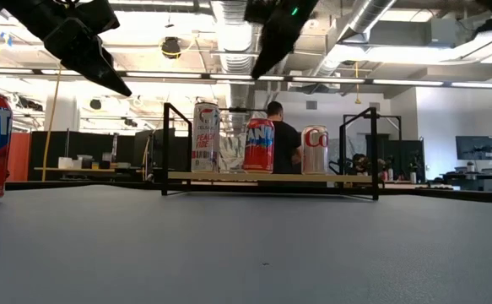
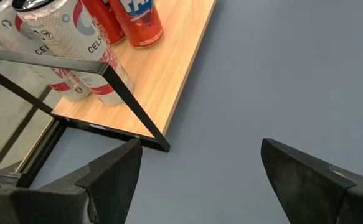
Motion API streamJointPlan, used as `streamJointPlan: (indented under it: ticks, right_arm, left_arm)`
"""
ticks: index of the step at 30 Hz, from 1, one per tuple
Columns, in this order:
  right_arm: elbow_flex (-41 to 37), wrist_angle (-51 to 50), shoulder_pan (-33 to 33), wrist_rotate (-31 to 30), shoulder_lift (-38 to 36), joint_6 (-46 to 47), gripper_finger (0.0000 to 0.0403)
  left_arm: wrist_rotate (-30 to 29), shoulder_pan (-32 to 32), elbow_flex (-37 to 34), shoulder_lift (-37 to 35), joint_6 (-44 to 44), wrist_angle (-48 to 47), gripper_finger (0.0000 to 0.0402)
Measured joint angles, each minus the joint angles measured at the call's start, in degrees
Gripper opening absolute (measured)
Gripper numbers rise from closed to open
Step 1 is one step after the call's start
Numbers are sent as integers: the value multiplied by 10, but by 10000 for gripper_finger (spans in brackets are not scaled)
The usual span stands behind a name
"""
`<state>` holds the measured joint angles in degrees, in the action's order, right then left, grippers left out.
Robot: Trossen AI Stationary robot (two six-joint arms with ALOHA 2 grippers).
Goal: Place canned beverage on shelf
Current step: Put the left red-silver soda can on the shelf aligned with the other red-silver soda can
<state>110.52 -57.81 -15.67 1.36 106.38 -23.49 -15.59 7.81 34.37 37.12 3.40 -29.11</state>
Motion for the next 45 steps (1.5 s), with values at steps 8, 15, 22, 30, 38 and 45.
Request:
streamJointPlan:
  ticks: [8,15,22,30,38,45]
  right_arm:
    - [-3,-148,105,2,-74,85,0]
    - [-64,-151,184,-2,-149,133,0]
    - [-182,-99,234,-45,-233,183,0]
    - [-300,-54,247,-47,-309,250,0]
    - [-369,-23,247,-60,-334,269,0]
    - [-371,-6,247,-60,-329,267,0]
  left_arm:
    - [65,0,15,0,-34,-17,319]
    - [121,-32,60,2,-88,-54,318]
    - [123,-161,78,42,-132,-46,318]
    - [97,-376,156,171,-143,-53,318]
    - [43,-560,216,282,-319,-114,318]
    - [-21,-652,222,301,-493,-123,318]
